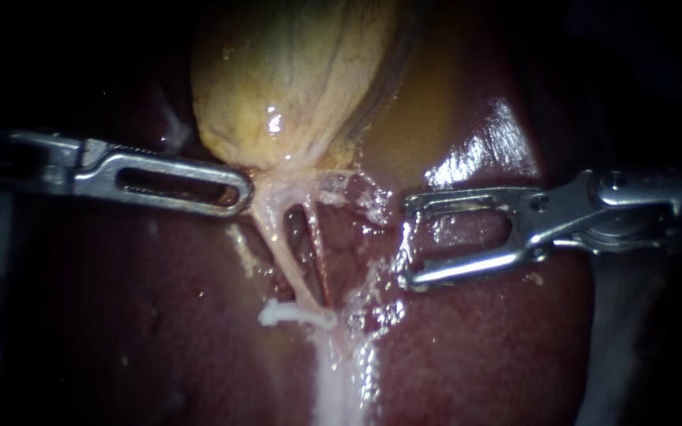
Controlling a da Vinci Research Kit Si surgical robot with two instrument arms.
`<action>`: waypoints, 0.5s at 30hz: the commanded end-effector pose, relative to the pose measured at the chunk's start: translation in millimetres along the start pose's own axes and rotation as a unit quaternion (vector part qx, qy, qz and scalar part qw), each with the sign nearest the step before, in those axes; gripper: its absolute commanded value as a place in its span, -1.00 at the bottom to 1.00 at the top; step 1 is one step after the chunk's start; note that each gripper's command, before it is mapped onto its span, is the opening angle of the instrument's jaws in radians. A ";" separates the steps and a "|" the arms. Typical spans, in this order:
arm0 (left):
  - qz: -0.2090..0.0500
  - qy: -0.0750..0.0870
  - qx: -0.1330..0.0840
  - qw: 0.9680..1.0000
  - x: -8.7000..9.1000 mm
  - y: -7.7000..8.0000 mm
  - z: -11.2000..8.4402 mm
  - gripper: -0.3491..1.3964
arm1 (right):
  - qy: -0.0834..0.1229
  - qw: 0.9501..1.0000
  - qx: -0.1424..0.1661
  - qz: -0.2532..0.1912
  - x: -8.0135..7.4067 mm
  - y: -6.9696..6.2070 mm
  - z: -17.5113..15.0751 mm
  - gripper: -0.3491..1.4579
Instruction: Going back first clip left tube
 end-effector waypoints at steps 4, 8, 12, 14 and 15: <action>0.003 -0.004 0.000 1.000 -0.4 -0.8 1.7 -1.00 | 0.000 1.000 0.000 0.000 0.0 -0.1 0.0 -0.07; 0.005 -0.010 -0.001 1.000 -0.8 -1.0 3.3 -1.00 | 0.000 1.000 0.000 0.000 0.0 -0.1 0.0 -0.07; 0.009 -0.013 -0.001 1.000 -1.1 -1.1 4.1 -1.00 | 0.000 1.000 0.000 0.000 0.0 -0.1 -0.1 -0.07; 0.009 -0.014 -0.001 1.000 -1.2 -1.2 4.3 -1.00 | 0.000 1.000 0.000 0.000 0.0 -0.1 -0.1 -0.07; 0.009 -0.015 -0.001 1.000 -1.2 -1.2 4.3 -1.00 | 0.000 1.000 0.000 0.000 0.0 -0.1 -0.1 -0.07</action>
